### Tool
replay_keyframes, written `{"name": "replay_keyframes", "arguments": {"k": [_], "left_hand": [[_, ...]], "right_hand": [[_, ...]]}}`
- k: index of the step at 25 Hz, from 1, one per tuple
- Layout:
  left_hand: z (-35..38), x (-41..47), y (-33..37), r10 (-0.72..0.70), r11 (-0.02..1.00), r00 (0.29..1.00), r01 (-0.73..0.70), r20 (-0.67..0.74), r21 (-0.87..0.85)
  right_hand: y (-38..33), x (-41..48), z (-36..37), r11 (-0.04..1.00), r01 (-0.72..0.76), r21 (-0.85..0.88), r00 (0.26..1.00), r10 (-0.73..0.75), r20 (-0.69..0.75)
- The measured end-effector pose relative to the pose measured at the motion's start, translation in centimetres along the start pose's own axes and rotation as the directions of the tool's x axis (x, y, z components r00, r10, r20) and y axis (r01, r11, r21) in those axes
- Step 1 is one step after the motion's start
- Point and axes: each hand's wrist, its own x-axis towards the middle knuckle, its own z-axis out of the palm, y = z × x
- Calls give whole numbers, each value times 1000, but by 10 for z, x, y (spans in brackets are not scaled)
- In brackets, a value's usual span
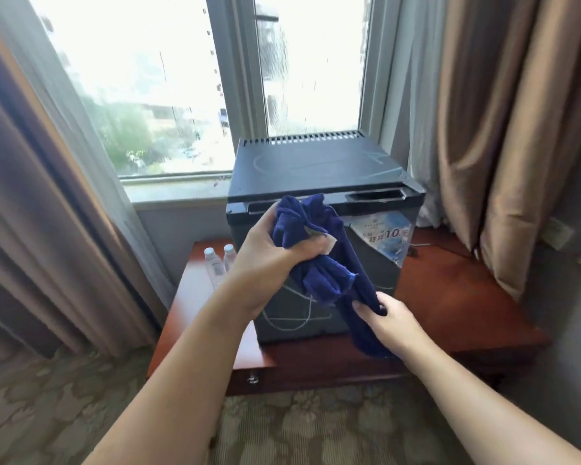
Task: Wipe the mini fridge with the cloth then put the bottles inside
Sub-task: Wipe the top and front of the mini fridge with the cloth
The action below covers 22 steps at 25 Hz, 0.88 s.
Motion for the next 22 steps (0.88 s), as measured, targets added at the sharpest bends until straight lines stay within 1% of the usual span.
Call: {"name": "replay_keyframes", "arguments": {"k": [2,4,5,7,8,9,11,12,13,14,15,16,17,18,19,20,21,22], "left_hand": [[-11,19,12,100,972,995,-103,25,213],[-30,45,19,188,889,982,-175,10,423],[-40,58,21,207,863,978,-176,-14,475],[-60,85,24,221,834,975,-176,-23,523],[-70,100,28,249,801,968,-206,1,562],[-79,115,31,292,744,956,-252,39,619],[-95,145,37,368,611,923,-334,116,717],[-101,158,38,354,593,926,-330,130,735],[-106,168,36,283,605,950,-286,136,743],[-110,174,29,151,619,976,-219,160,754],[-113,176,19,-15,635,978,-152,208,757],[-120,176,9,-159,659,952,-96,263,746],[-129,175,1,-237,710,920,-55,312,702],[-141,177,-3,-255,769,906,-22,337,639],[-153,179,-3,-243,784,912,-17,331,621],[-163,182,-4,-225,740,925,-43,307,671],[-173,186,-8,-213,654,933,-84,290,751],[-176,187,-13,-202,570,930,-143,307,809]], "right_hand": [[-25,12,-4,989,78,125,989,-61,-135],[-65,24,-10,921,183,343,962,-97,-255],[-88,31,-13,861,238,449,950,-111,-291],[-135,44,-25,753,309,581,935,-131,-328],[-158,52,-31,718,345,605,924,-148,-351],[-177,60,-37,695,389,605,909,-180,-376],[-209,73,-43,706,472,528,869,-269,-416],[-218,82,-41,705,469,532,875,-291,-386],[-228,91,-36,713,427,556,903,-302,-305],[-232,100,-30,762,371,531,928,-322,-187],[-233,107,-24,834,344,432,932,-358,-53],[-231,115,-19,902,367,226,922,-385,41],[-227,123,-17,918,396,30,916,-397,56],[-223,127,-18,898,421,-125,906,-423,12],[-221,128,-20,877,440,-194,891,-453,-26],[-217,130,-20,851,470,-234,872,-489,-26],[-215,132,-17,817,509,-271,851,-524,19],[-213,134,-11,778,542,-316,835,-541,100]]}}
